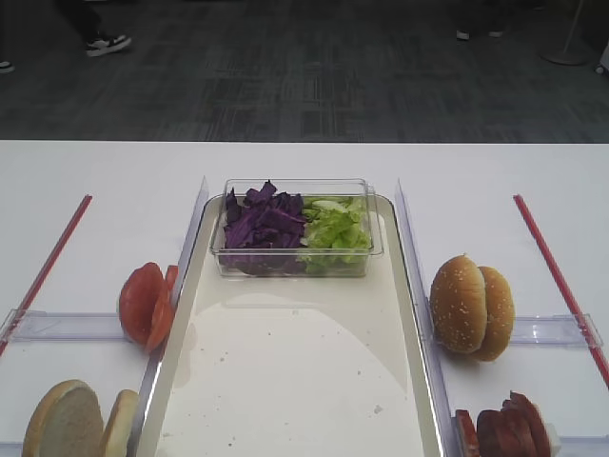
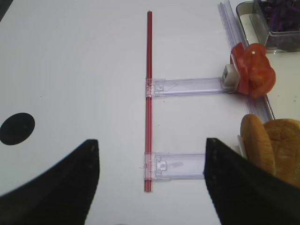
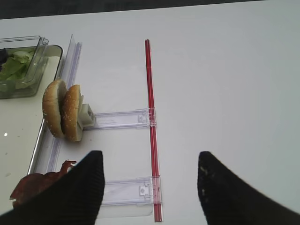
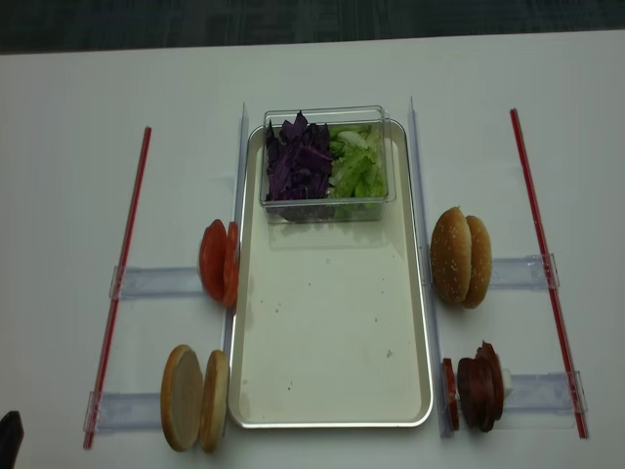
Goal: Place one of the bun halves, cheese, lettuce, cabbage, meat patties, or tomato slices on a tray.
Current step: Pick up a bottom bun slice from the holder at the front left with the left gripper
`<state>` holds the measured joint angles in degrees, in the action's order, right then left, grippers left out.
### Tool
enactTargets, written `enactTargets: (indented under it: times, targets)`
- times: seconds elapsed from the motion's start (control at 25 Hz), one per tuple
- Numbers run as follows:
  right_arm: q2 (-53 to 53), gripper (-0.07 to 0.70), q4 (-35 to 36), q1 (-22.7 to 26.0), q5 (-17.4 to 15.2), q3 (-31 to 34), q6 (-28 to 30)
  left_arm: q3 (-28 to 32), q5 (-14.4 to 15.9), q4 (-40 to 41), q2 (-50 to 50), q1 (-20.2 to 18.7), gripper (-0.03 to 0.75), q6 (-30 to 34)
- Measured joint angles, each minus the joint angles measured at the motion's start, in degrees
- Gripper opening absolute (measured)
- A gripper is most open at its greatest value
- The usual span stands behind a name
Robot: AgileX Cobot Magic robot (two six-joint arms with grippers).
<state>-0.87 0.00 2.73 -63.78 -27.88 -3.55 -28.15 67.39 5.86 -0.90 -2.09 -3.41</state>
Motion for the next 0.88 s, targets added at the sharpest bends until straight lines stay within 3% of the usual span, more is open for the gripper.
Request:
enactTargets:
  times: [0.68,0.88]
  targets:
    - [0.0,0.463,0.0,0.0,0.0,0.0,0.0,0.0,0.0,0.0,0.0,0.0,0.456,0.1]
    - [0.0,0.463,0.0,0.0,0.0,0.0,0.0,0.0,0.0,-1.8,14.9,0.0,0.456,0.1]
